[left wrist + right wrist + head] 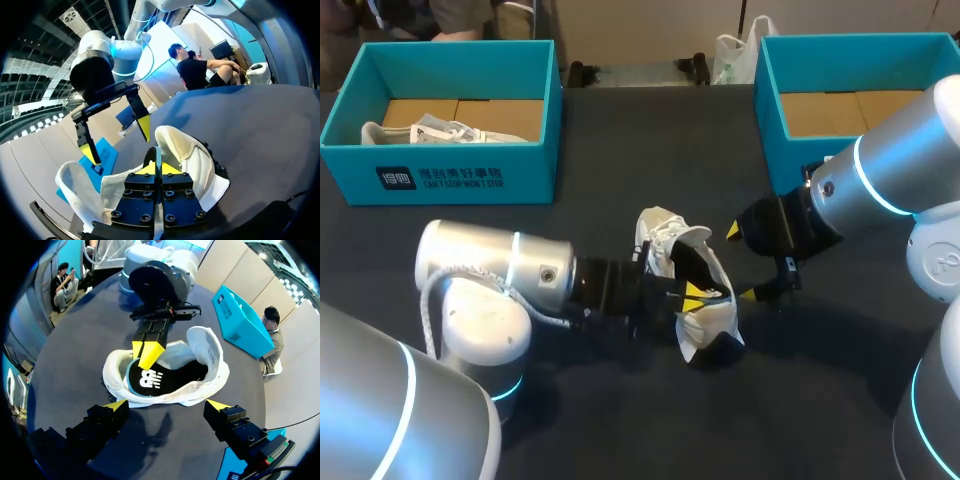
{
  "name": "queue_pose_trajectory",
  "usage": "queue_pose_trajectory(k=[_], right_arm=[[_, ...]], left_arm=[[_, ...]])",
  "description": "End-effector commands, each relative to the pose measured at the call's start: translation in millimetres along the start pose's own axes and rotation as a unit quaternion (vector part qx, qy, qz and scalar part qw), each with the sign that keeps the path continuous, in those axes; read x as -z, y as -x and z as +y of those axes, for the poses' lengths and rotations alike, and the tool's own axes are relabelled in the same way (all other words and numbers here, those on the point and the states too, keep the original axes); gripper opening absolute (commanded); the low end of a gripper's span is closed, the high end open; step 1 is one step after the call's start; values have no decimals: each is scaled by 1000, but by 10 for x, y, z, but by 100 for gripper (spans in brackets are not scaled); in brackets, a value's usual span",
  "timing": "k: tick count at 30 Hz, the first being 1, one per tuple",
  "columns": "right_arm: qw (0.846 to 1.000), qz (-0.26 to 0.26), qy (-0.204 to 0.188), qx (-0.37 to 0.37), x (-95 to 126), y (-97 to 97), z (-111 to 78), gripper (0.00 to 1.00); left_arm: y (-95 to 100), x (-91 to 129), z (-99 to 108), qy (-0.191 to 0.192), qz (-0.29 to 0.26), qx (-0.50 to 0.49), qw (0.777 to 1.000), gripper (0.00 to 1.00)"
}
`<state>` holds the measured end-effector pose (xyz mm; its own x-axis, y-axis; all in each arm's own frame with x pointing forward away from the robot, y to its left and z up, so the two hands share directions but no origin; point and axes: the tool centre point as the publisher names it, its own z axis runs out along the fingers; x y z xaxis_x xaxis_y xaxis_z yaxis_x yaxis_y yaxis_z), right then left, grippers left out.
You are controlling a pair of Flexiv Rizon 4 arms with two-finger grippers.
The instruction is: Take the shoe out of the shoebox, open the shoe tongue, remove and reinsert the insole, then place the shoe into the shoebox
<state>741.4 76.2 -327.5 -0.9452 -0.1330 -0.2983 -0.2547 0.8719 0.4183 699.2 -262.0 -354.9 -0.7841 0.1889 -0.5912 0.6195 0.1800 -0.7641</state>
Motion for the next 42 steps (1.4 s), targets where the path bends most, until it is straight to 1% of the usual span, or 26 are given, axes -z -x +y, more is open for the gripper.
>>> queue_pose_trajectory(k=[1, 3, 5, 6, 7, 9, 13, 16, 22, 23, 24, 27, 28, 29, 30, 35, 36, 37, 39, 40, 42], right_arm=[[1000, -1, -1, 0, -13, -1, 5, 100], [1000, -1, -1, 0, -13, -1, 5, 100], [1000, -1, -1, 0, -13, -1, 5, 100], [1000, -1, -1, 0, -13, -1, 5, 100], [1000, -1, -1, 0, -13, -1, 5, 100], [1000, -1, -1, 0, -13, -1, 5, 100], [1000, -1, -1, 0, -13, -1, 5, 100], [1000, -1, -1, 0, -13, -1, 5, 100], [1000, -1, -1, 0, -13, -1, 5, 100], [1000, -1, -1, 0, -13, -1, 5, 100], [1000, -1, -1, 0, -13, -1, 5, 100], [1000, -1, -1, 0, -13, -1, 5, 100], [1000, -1, -1, 0, -13, -1, 5, 100], [1000, -1, -1, 0, -13, -1, 5, 100], [1000, -1, -1, 0, -13, -1, 5, 100], [1000, -1, -1, 0, -13, -1, 5, 100], [1000, -1, -1, 0, -13, -1, 5, 100], [1000, -1, -1, 0, -13, -1, 5, 100], [1000, -1, -1, 0, -13, -1, 5, 100], [1000, -1, -1, 0, -13, -1, 5, 100], [1000, -1, -1, 0, -13, -1, 5, 100]], left_arm=[[33, 71, -76, -11, 2, -8, 1000, 9], [54, 107, -118, -13, 2, -9, 1000, 11], [76, 142, -170, -17, 1, -11, 1000, 17], [90, 154, -187, -19, 1, -11, 1000, 15], [102, 164, -203, -22, 1, -11, 1000, 15], [111, 184, -238, -23, 0, -14, 1000, 18], [113, 222, -295, -31, 0, -14, 999, 28], [115, 282, -349, -33, 1, -12, 999, 33], [171, 452, -463, -32, 19, 3, 999, 36], [179, 466, -471, -29, 27, 5, 999, 38], [191, 499, -496, -35, 32, 4, 999, 39], [212, 553, -525, -33, 52, 3, 998, 39], [225, 578, -534, -25, 65, -1, 998, 40], [238, 598, -541, -29, 69, -1, 997, 40], [250, 613, -551, -23, 84, -1, 996, 42], [278, 663, -592, -26, 147, -7, 989, 44], [287, 672, -602, -32, 161, -12, 986, 45], [299, 675, -613, -27, 177, -19, 984, 49], [328, 682, -630, -30, 203, -25, 978, 49], [346, 681, -638, -22, 219, -29, 975, 54], [393, 682, -659, -27, 243, -35, 969, 60]])
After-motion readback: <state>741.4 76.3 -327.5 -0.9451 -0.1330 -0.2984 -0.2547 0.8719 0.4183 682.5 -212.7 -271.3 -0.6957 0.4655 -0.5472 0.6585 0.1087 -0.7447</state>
